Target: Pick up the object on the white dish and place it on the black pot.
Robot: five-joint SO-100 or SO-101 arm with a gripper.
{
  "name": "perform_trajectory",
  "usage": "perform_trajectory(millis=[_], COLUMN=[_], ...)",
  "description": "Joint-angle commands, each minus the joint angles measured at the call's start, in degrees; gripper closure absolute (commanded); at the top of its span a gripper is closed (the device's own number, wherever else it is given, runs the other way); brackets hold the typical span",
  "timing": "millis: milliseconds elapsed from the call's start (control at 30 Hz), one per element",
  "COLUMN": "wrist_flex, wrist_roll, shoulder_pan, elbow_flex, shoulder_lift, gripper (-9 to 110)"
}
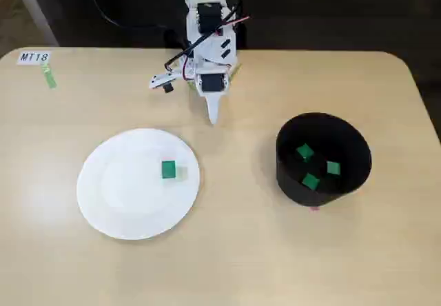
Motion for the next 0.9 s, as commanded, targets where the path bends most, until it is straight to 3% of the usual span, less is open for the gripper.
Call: perform_trajectory(millis=[0,533,667,867], wrist_flex=[-1.9,-1.3,-0.2,3.8], wrist_roll=[-1.0,-1.5,-3.0,-6.2], shoulder_pan=[-0.3,-0.8,-1.0,3.0], elbow_flex=[-2.8,-5.0,-17.8,-41.8], shoulder_lift=[6.3,6.3,0.1,-25.3], gripper=[101,101,102,102])
